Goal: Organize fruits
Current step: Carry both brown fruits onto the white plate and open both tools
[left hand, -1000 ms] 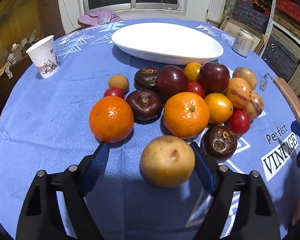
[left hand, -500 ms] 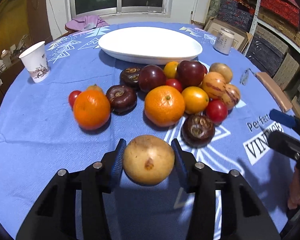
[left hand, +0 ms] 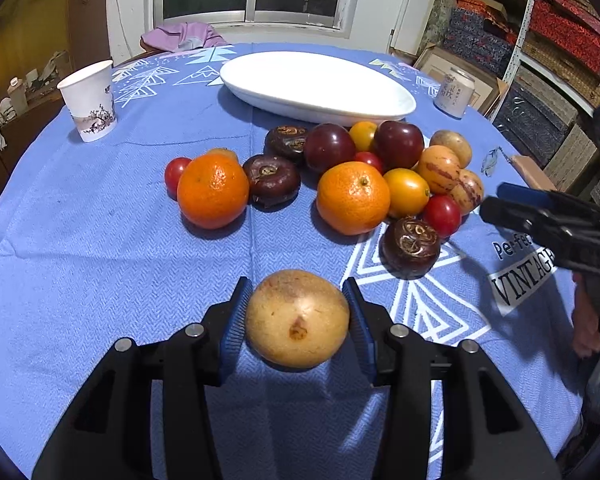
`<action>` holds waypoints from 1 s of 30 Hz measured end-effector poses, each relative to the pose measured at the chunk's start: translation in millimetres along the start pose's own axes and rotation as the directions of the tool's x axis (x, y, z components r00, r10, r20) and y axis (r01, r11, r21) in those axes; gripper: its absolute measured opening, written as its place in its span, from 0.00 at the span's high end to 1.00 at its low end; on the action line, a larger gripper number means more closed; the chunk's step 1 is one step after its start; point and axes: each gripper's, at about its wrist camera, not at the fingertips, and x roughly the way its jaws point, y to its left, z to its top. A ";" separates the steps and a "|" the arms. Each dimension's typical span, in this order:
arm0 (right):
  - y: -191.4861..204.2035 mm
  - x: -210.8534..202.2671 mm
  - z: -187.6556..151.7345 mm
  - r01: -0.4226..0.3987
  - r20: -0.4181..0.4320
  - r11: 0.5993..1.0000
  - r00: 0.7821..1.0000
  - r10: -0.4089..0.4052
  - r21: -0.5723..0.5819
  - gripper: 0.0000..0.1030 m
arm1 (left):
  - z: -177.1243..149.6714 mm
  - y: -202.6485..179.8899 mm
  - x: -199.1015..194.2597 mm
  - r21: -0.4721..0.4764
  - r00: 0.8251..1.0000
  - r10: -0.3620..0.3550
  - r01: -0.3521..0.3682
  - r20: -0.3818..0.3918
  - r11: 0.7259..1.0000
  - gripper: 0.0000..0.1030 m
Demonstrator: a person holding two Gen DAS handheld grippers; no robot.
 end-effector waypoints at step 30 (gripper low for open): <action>-24.4 -4.7 -8.8 -0.130 0.072 0.983 0.990 0.121 0.131 0.58 | 13.1 4.9 -26.0 -0.052 0.994 -0.025 0.030 0.102 0.998 0.56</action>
